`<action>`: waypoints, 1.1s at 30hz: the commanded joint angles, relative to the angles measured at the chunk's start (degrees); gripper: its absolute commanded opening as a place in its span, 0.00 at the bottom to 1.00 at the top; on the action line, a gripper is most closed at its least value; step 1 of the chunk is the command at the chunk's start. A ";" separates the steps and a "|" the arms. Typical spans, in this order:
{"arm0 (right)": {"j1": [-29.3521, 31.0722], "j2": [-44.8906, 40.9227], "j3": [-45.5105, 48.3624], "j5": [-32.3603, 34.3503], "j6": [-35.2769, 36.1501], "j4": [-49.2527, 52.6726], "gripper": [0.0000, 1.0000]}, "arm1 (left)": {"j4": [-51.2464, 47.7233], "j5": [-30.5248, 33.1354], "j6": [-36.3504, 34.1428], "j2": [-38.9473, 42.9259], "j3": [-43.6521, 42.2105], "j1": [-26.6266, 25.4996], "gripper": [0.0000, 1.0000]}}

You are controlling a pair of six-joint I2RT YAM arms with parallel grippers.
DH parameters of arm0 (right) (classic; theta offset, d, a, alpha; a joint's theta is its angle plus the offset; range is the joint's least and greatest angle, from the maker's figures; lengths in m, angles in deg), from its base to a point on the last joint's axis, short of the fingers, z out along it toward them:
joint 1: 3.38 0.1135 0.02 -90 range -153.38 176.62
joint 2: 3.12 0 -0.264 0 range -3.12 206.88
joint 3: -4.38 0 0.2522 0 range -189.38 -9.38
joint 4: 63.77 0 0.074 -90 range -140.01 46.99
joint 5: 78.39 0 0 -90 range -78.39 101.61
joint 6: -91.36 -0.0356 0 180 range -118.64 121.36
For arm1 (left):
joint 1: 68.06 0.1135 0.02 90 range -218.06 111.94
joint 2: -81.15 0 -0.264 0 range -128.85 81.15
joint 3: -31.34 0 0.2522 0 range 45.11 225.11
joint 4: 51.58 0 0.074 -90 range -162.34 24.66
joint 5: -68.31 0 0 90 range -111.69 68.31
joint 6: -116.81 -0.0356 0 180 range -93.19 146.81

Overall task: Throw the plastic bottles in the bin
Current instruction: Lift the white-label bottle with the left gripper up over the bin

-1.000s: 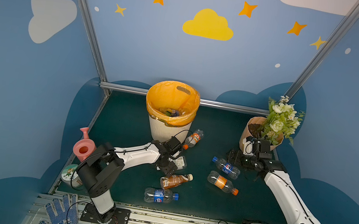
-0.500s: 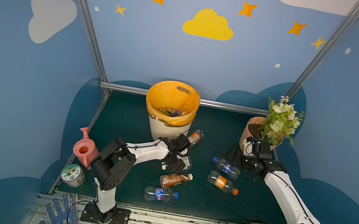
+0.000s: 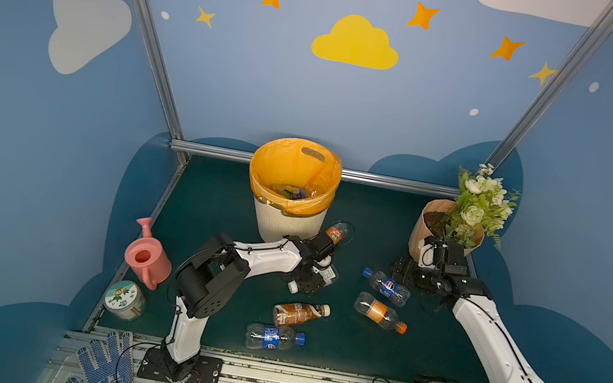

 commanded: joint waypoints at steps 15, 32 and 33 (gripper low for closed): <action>-0.92 -1.70 1.43 0.69 0.26 0.96 0.93 | 4.64 -1.15 0.38 15.45 5.37 -1.87 0.55; -1.13 -1.09 1.00 -1.65 -0.10 -0.09 0.93 | 41.18 20.61 -19.21 51.63 -1.37 -9.00 0.50; -1.09 -1.11 0.90 -1.97 -0.05 -0.05 0.93 | 40.42 22.13 -17.98 50.41 0.16 -8.37 0.50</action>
